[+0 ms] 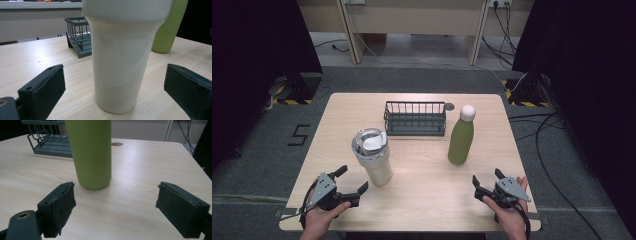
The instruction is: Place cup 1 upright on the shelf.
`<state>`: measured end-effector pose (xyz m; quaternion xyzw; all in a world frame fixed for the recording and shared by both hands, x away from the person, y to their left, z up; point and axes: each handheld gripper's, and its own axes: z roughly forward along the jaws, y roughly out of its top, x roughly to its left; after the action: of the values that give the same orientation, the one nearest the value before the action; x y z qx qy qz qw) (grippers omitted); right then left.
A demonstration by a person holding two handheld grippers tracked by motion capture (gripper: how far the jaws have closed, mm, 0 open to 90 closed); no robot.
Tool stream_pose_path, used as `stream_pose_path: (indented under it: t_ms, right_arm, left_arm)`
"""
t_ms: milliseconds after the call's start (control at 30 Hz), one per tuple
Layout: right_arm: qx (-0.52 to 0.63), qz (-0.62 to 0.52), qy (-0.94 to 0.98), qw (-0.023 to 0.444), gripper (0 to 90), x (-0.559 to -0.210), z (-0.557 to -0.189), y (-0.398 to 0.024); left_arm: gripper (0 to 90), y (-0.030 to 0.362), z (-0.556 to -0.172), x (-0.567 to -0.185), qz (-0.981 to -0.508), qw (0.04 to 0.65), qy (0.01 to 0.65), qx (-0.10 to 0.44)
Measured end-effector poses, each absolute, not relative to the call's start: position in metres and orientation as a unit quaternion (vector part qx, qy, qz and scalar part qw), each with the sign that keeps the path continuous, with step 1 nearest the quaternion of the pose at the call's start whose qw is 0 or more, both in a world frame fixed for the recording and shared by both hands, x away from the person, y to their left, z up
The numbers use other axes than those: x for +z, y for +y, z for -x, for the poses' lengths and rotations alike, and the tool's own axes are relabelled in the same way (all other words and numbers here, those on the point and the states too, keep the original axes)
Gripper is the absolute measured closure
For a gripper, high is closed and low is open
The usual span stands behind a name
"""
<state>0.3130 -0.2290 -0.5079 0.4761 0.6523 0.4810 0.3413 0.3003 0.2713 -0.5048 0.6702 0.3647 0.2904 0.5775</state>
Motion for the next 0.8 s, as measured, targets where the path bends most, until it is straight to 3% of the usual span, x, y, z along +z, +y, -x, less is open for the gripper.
stream_pose_path:
  t_ms: [800]
  right_arm:
    - [0.48, -0.466, 0.655, 0.351, 14.1, -0.5, -0.317, -0.224]
  left_arm:
    - [0.0, 0.254, -0.32, -0.497, -0.669, 0.603, 0.345, 0.266]
